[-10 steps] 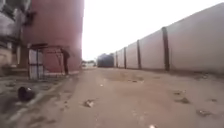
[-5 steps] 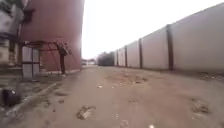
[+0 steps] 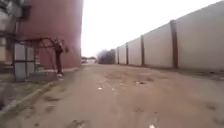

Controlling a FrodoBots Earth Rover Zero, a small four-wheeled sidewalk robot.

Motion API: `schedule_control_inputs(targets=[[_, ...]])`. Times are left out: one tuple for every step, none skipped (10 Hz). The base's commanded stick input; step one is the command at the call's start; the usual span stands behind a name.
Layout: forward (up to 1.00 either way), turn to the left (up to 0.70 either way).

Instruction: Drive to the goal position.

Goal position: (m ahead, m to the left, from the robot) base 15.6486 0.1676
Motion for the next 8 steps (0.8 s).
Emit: schedule_control_inputs(targets=[[0.7,0.0],[0.7,0.0],[0.7,0.0],[0.7,0.0],[0.7,0.0],[0.7,0.0],[0.7,0.0],[0.7,0.0]])
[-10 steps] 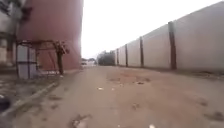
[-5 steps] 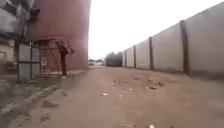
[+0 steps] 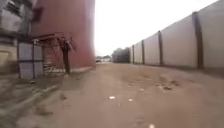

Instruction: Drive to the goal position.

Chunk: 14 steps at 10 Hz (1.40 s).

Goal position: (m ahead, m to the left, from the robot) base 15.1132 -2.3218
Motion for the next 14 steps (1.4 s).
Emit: schedule_control_inputs(targets=[[0.7,0.0],[0.7,0.0],[0.7,0.01],[0.7,0.27],[0.7,0.26],[0.7,0.07],[0.7,0.0],[0.7,0.0],[0.7,0.0],[0.7,0.0],[0.7,0.0],[0.7,0.0],[0.7,0.0],[0.7,0.0]])
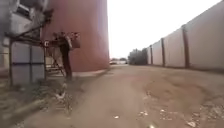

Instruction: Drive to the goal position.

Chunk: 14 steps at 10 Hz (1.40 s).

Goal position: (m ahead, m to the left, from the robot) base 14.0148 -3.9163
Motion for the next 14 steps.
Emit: schedule_control_inputs(targets=[[0.7,0.0],[0.7,0.0],[0.7,0.0],[0.7,-0.12],[0.7,-0.23],[0.7,-0.3],[0.7,-0.13],[0.7,0.0],[0.7,0.0],[0.7,0.0],[0.7,0.0],[0.7,0.0],[0.7,0.0],[0.7,0.0]])
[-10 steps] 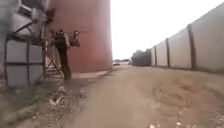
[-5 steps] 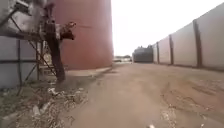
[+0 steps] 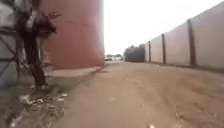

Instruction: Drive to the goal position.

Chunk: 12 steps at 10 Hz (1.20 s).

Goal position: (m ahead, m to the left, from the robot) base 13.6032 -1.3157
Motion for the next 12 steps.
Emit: schedule_control_inputs(targets=[[0.7,0.0],[0.7,0.0],[0.7,0.0],[0.7,0.0],[0.7,-0.21],[0.7,-0.29],[0.7,-0.3],[0.7,-0.09],[0.7,-0.01],[0.7,0.0],[0.7,0.0],[0.7,0.0]])
